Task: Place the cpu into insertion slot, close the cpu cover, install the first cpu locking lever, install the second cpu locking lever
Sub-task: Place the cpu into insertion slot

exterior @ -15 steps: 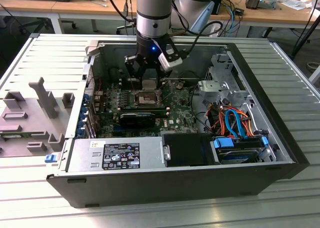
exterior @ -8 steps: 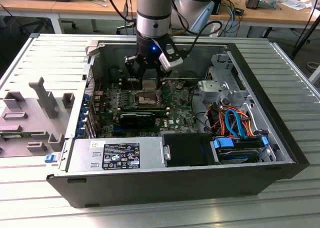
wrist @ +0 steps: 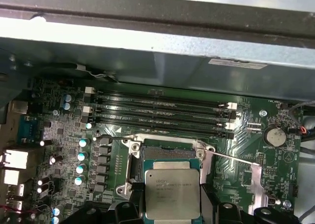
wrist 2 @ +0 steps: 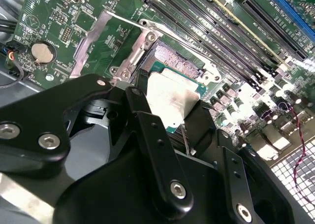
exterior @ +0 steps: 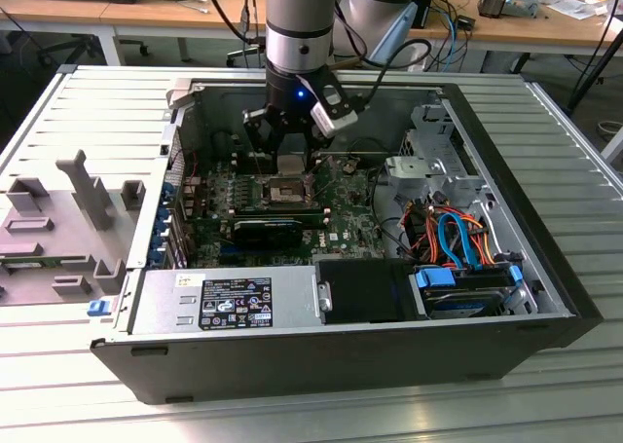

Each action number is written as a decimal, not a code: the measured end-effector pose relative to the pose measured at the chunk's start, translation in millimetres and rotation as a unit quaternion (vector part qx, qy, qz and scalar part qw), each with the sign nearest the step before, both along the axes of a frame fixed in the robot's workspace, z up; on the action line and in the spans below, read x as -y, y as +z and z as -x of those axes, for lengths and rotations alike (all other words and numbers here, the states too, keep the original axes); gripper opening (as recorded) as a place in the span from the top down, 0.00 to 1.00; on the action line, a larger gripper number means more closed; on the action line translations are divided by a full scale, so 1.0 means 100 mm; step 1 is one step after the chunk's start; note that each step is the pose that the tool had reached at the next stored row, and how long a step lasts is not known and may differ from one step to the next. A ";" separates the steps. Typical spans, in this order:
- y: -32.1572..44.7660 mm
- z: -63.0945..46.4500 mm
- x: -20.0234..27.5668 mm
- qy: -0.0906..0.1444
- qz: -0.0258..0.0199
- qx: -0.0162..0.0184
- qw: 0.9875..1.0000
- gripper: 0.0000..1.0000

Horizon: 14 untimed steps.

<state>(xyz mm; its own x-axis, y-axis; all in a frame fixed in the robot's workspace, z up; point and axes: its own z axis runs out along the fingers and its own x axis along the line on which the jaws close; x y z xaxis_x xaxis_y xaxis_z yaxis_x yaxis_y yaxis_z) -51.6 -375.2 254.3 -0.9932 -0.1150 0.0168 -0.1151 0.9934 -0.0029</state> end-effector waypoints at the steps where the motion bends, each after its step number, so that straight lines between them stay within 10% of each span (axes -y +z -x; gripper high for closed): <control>1: 0.000 0.00 0.000 0.002 0.000 0.000 1.000 0.46; 14: 0.000 0.00 0.000 0.049 0.000 0.000 0.999 0.46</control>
<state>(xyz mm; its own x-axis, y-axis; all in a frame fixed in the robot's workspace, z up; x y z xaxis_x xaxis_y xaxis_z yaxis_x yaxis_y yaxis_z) -51.6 -375.2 254.3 -0.9774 -0.2109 0.0168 -0.2109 0.9775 -0.0029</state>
